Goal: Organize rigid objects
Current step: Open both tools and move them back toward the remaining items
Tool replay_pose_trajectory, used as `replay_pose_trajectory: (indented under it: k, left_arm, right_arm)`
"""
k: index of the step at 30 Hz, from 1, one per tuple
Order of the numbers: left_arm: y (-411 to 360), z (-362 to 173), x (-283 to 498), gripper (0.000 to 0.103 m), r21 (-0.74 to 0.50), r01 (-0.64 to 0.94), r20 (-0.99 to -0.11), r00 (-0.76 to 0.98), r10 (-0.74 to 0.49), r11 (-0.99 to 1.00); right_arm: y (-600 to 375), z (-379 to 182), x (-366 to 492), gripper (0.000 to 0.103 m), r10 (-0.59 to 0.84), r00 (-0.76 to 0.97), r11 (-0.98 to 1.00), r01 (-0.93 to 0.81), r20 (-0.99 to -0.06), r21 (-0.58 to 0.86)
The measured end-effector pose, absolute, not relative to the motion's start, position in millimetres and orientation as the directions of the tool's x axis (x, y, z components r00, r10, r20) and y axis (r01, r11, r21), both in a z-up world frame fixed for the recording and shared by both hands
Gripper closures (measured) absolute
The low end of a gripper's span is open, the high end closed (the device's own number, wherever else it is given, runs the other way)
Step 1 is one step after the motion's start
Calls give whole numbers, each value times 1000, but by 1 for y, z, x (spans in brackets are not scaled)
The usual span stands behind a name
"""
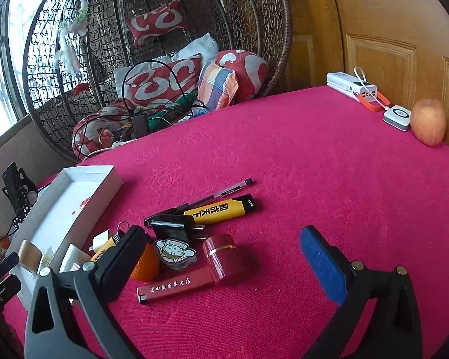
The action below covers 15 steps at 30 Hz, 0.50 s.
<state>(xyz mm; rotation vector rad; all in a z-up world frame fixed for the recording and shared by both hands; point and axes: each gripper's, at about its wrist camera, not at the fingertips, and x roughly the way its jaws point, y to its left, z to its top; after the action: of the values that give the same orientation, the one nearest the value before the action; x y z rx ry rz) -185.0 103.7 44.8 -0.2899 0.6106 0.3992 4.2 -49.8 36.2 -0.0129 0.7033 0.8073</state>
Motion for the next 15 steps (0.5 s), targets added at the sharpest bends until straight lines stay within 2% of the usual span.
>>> replay_pose_trajectory:
  k: [4, 9, 15]
  left_arm:
    - [89, 42, -171, 0, -156, -381, -627, 751, 206, 912]
    - [92, 41, -173, 0, -152, -400, -636, 739, 221, 904]
    - [99, 44, -180, 0, -180, -405, -632, 746, 211, 896]
  right_arm:
    - [-43, 22, -4, 0, 678, 351, 619, -746, -646, 243]
    - [-35, 5, -5, 0, 633, 317, 616, -759, -706, 211]
    - [-39, 12, -10, 0, 650, 284, 588, -775, -705, 230]
